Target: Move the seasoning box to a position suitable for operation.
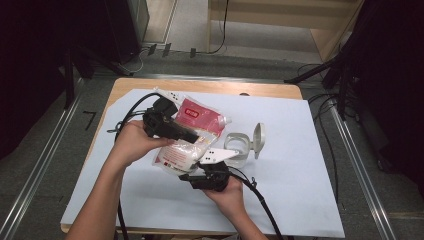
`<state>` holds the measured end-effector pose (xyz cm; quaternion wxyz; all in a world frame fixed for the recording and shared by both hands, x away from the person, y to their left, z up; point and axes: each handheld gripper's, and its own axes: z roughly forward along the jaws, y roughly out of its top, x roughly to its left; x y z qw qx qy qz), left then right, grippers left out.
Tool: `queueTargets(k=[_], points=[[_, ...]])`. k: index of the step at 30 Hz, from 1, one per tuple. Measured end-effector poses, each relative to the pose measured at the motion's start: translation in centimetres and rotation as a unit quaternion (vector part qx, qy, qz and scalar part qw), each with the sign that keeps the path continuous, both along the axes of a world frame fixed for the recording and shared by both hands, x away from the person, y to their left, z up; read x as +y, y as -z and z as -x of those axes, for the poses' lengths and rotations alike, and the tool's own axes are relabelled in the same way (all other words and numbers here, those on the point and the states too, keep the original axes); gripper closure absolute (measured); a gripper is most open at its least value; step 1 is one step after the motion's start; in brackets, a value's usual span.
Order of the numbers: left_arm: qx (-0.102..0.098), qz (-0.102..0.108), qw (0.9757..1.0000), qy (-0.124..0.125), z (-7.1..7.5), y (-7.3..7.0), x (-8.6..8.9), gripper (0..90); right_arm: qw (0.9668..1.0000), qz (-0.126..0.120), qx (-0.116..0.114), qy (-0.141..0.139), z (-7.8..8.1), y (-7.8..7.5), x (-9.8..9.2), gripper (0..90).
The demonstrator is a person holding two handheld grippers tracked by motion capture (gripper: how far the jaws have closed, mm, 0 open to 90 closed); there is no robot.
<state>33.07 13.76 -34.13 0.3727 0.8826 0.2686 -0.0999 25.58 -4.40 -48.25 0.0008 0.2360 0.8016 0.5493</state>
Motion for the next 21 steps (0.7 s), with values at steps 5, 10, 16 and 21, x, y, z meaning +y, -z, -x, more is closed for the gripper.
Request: queueTargets(k=[5,10,16,21], points=[[0.025,-0.004,0.9997,-0.005,0.1,-0.3,-0.3,88.3,1.0,0.001,-0.005,0.007,0.1,0.0,0.5,54.8],[0.063,0.023,0.9971,-0.035,-0.5,-0.1,0.1,90.0,0.9997,0.004,-0.009,0.021,0.4,-0.1,0.6,52.1],[0.094,0.035,0.9916,-0.081,-1.0,0.4,1.0,90.0,0.9981,0.014,-0.026,0.053,0.7,0.5,1.0,49.4],[0.109,0.037,0.9881,-0.102,-1.2,0.6,1.1,90.0,0.9937,0.042,-0.06,0.085,1.0,0.8,1.6,48.8]])
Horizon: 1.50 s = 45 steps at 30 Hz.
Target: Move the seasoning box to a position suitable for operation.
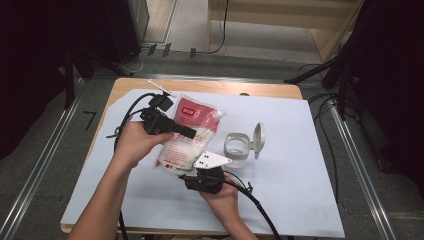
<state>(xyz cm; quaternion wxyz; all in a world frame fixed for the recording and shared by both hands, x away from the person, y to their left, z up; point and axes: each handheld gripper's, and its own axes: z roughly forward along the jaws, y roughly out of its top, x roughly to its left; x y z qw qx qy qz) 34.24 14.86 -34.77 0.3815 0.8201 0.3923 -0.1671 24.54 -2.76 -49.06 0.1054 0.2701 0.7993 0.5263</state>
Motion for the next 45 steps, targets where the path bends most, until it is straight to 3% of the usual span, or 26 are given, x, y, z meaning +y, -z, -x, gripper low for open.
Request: queueTargets(k=[2,3,4,7,8,9,11,16,18,20,21,24,25,27,29,30,32,37,38,42,43,45], points=[[0.003,0.007,1.0,-0.006,0.0,0.1,0.1,90.0,0.9995,0.007,-0.018,0.027,0.1,0.0,0.3,48.7],[0.008,0.009,0.9999,-0.004,0.0,0.1,0.0,90.0,0.9995,0.007,-0.018,0.027,0.1,0.0,0.3,48.7],[0.0,-0.001,1.0,-0.003,0.1,0.1,-0.3,89.3,0.9997,-0.011,0.015,0.016,-0.3,0.3,0.2,49.0],[-0.022,-0.011,0.9995,0.021,0.4,0.0,-0.9,88.4,0.9988,-0.017,0.045,0.002,-0.2,0.2,0.0,53.1],[-0.022,-0.011,0.9995,0.021,0.4,0.0,-0.9,88.3,0.9988,-0.017,0.045,0.002,-0.2,0.2,0.0,53.1],[-0.04,-0.016,0.9987,0.027,0.5,-0.2,-1.3,87.9,0.9992,-0.01,0.038,-0.008,0.2,-0.3,-0.1,53.8],[-0.045,-0.019,0.9983,0.033,0.5,-0.3,-1.4,87.1,0.9992,-0.012,0.035,-0.015,0.3,-0.6,-0.2,54.5],[-0.087,-0.015,0.9952,0.044,1.0,-0.8,-1.5,81.9,0.9973,-0.032,0.058,-0.031,0.7,-2.2,-0.4,55.1],[-0.088,-0.02,0.995,0.044,1.0,-0.8,-1.6,78.3,0.9969,-0.036,0.063,-0.033,0.7,-2.5,-0.5,55.4],[-0.077,-0.012,0.9961,0.043,0.9,-0.7,-1.7,72.8,0.9961,-0.04,0.072,-0.032,0.9,-3.1,-0.7,55.7],[-0.082,0.003,0.9958,0.041,1.0,-0.9,-1.6,74.7,0.9962,-0.038,0.074,-0.025,1.2,-3.5,-0.8,55.8],[-0.086,0.006,0.9953,0.043,1.1,-1.0,-1.8,74.5,0.9967,-0.035,0.071,-0.022,1.5,-3.8,-1.1,56.0],[-0.08,0.008,0.9957,0.045,1.1,-1.0,-1.8,75.2,0.9965,-0.035,0.073,-0.02,1.6,-4.0,-1.1,56.0],[-0.05,0.014,0.9978,0.042,1.1,-1.0,-2.0,83.6,0.9966,-0.029,0.074,-0.022,2.0,-3.9,-0.9,55.8],[-0.044,0.012,0.9981,0.041,1.1,-1.0,-2.1,84.7,0.9966,-0.026,0.075,-0.021,2.3,-3.8,-0.6,55.5],[-0.024,0.012,0.9992,0.03,1.1,-0.9,-2.1,85.4,0.9965,-0.025,0.077,-0.019,2.3,-3.8,-0.6,55.3],[-0.016,0.014,0.9995,0.022,1.1,-0.9,-2.2,85.3,0.9958,-0.022,0.086,-0.019,2.3,-3.8,-0.4,54.8],[-0.019,0.018,0.9993,0.027,1.5,-1.0,-3.1,83.2,0.9953,-0.017,0.094,-0.015,2.4,-3.7,-0.2,55.6],[-0.026,0.006,0.9991,0.034,1.7,-1.2,-3.4,82.7,0.9951,-0.027,0.094,-0.016,2.5,-3.5,-0.4,57.0],[-0.038,-0.006,0.9982,0.047,1.8,-1.3,-3.5,80.0,0.9948,-0.034,0.095,-0.017,2.7,-3.5,-0.5,58.7],[-0.061,-0.024,0.9961,0.058,2.0,-1.4,-3.6,79.1,0.9941,-0.045,0.097,-0.019,2.8,-3.3,-0.7,59.4],[-0.065,-0.028,0.9955,0.063,2.1,-1.4,-3.7,79.3,0.9937,-0.049,0.099,-0.019,2.8,-3.3,-0.8,59.6]])
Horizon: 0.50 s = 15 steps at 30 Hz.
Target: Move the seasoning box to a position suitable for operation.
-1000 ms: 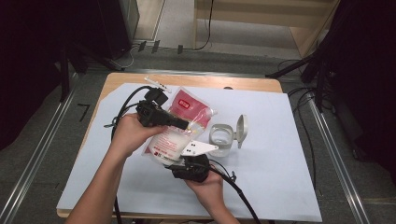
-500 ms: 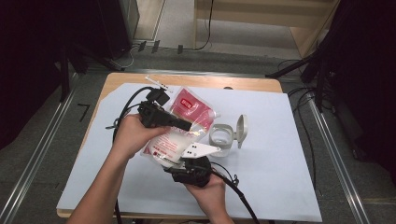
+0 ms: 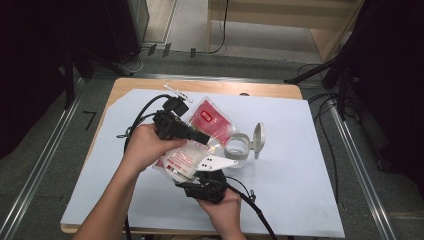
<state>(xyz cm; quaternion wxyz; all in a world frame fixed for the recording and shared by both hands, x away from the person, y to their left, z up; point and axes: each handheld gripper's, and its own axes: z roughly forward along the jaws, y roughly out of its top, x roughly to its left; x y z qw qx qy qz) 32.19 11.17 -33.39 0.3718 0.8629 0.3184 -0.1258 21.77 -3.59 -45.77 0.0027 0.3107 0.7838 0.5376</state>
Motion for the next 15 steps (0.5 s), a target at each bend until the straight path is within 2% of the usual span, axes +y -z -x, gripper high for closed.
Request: queueTargets(k=[2,3,4,6,8,9,10,13,15], points=[[0.001,0.009,0.9998,0.018,0.06,0.06,-0.09,79.3,1.0,-0.006,0.001,0.0,0.1,0.02,-0.17,59.7],[0.001,0.009,0.9998,0.018,0.06,0.06,-0.09,80.1,1.0,-0.005,0.0,0.003,0.13,0.04,-0.15,59.8],[-0.008,-0.002,0.9997,0.021,0.13,0.01,-0.13,80.1,1.0,-0.005,0.0,0.003,0.13,0.04,-0.15,59.8],[-0.014,-0.006,0.9995,0.027,0.25,0.05,-0.26,79.9,0.9996,-0.025,0.011,-0.007,0.04,0.12,-0.36,59.8],[-0.013,-0.008,0.9996,0.026,0.26,0.05,-0.28,78.1,0.9994,-0.031,0.014,-0.008,0.04,0.11,-0.39,59.8],[-0.011,-0.006,0.9995,0.028,0.32,-0.04,-0.28,74.0,0.9988,-0.043,0.023,-0.011,-0.06,0.13,-0.56,59.7],[-0.011,-0.006,0.9995,0.028,0.32,-0.04,-0.28,72.6,0.9988,-0.043,0.023,-0.011,-0.06,0.13,-0.56,59.7],[-0.008,0.001,0.9995,0.03,0.42,-0.28,-0.16,71.1,0.9983,-0.054,0.022,-0.007,-0.14,0.2,-0.94,59.8],[-0.003,-0.004,0.9997,0.026,0.41,-0.26,-0.19,71.7,0.9984,-0.052,0.022,-0.008,-0.17,0.22,-1.03,59.8]])
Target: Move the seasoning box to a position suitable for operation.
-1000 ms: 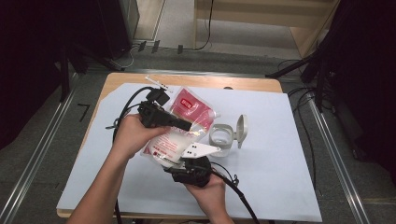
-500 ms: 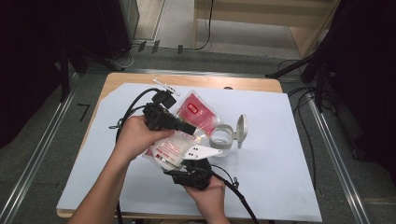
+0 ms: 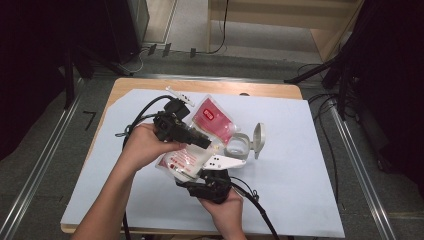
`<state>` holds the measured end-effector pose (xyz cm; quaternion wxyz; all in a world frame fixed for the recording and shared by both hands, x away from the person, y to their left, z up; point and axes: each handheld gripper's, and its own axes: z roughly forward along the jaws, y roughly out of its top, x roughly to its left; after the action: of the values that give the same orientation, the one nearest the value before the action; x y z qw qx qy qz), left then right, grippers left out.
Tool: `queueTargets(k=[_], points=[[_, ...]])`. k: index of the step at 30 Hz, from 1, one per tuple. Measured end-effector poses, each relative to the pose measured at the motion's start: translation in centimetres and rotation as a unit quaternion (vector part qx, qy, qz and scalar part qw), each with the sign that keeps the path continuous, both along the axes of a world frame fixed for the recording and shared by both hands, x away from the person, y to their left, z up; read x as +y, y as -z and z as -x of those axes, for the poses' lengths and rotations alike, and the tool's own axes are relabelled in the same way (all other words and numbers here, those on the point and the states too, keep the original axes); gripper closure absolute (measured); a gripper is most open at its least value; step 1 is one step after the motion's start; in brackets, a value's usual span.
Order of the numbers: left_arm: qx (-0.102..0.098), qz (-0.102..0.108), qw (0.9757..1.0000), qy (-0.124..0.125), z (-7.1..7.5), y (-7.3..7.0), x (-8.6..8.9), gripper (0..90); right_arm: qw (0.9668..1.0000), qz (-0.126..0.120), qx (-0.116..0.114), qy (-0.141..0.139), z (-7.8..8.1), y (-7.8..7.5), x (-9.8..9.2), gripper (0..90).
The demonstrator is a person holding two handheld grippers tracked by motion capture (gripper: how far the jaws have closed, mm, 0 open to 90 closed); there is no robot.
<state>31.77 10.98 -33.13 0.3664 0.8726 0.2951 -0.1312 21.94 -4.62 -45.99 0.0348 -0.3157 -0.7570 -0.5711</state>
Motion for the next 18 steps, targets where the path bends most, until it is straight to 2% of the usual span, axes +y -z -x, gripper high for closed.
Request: queueTargets(k=[3,5,7,9,10,11,13,15,18], points=[[-0.001,-0.01,0.9999,-0.008,-0.1,0.1,0.0,79.5,1.0,0.006,-0.003,0.0,0.1,0.0,0.1,59.7],[0.011,-0.005,0.9996,-0.024,-0.2,0.2,-0.2,83.6,0.9999,0.013,-0.005,0.001,0.1,-0.2,0.2,59.6],[0.012,-0.002,0.9997,-0.023,-0.2,0.3,-0.3,84.5,0.9998,0.016,-0.008,0.001,0.1,-0.2,0.1,59.7],[0.016,-0.004,0.9995,-0.028,-0.1,0.3,-0.6,86.0,0.999,0.037,-0.023,-0.005,0.3,-0.4,0.3,59.8],[0.013,-0.009,0.9995,-0.026,-0.1,0.3,-0.8,86.0,0.999,0.037,-0.023,-0.005,0.3,-0.4,0.3,59.8],[0.019,-0.012,0.9994,-0.025,0.1,0.3,-1.3,87.0,0.9971,0.065,-0.039,-0.004,0.6,-0.7,0.8,59.5],[0.021,-0.015,0.9993,-0.028,0.2,0.3,-1.5,87.1,0.9966,0.07,-0.043,0.0,0.7,-0.7,1.0,59.1],[0.017,-0.019,0.9993,-0.027,0.2,0.2,-1.7,86.9,0.9968,0.068,-0.042,0.002,0.7,-0.7,1.0,58.7],[0.021,-0.012,0.9992,-0.033,0.2,0.4,-2.0,85.2,0.9979,0.06,-0.023,0.009,0.4,-0.6,1.0,56.7]])
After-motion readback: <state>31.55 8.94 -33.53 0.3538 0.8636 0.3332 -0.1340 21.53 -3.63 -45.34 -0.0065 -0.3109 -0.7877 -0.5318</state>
